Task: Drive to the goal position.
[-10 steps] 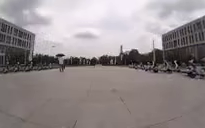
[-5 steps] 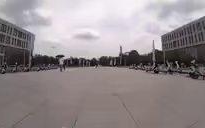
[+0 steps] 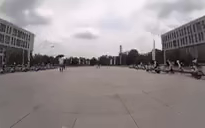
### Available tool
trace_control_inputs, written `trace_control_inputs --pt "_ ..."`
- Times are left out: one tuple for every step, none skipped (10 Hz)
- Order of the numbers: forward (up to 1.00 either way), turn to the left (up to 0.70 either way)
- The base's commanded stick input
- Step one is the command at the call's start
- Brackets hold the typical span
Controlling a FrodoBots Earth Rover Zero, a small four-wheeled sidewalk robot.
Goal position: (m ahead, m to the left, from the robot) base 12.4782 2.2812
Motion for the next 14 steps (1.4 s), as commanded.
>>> trace_control_inputs --pt "0.45 0.0" --pt "0.45 0.0" --pt "0.45 0.0" --pt "0.45 0.0" --pt "0.45 0.0" --pt "0.45 0.0" --pt "0.45 0.0" --pt "0.45 0.0" --pt "0.45 0.0" --pt "0.45 0.0" --pt "0.45 0.0" --pt "0.45 0.0" --pt "0.45 0.0" --pt "0.45 0.0"
